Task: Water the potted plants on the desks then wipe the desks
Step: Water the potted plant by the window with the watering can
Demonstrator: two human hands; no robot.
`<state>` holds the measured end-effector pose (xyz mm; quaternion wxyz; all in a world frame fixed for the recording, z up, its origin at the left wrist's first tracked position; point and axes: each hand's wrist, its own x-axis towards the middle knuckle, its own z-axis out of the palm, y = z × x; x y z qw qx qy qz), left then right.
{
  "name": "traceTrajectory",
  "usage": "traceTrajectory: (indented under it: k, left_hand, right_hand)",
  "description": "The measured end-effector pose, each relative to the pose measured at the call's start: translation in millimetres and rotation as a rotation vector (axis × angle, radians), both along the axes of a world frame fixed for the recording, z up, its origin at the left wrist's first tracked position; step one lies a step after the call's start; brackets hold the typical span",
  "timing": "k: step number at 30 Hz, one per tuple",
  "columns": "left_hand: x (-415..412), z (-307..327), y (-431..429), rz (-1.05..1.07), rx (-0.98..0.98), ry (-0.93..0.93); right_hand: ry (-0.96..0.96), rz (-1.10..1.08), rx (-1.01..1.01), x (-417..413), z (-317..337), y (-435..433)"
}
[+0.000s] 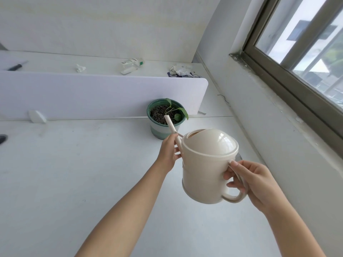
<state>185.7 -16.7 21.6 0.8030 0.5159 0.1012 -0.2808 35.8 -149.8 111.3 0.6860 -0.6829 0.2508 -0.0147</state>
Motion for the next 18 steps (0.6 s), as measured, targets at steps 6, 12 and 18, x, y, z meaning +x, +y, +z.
traceTrajectory:
  k: [6,12,18]
  left_hand:
    - [3,8,-19,-0.025,0.003,0.008]
    - [11,20,-33,-0.037,-0.020,0.007]
    - [13,12,-27,-0.038,-0.028,0.027]
  right_hand:
    - [-0.050,-0.014,0.010,2,3,-14]
    - [-0.094,-0.046,-0.020,7,3,-19]
    - [-0.058,-0.037,-0.044,9,0,-15]
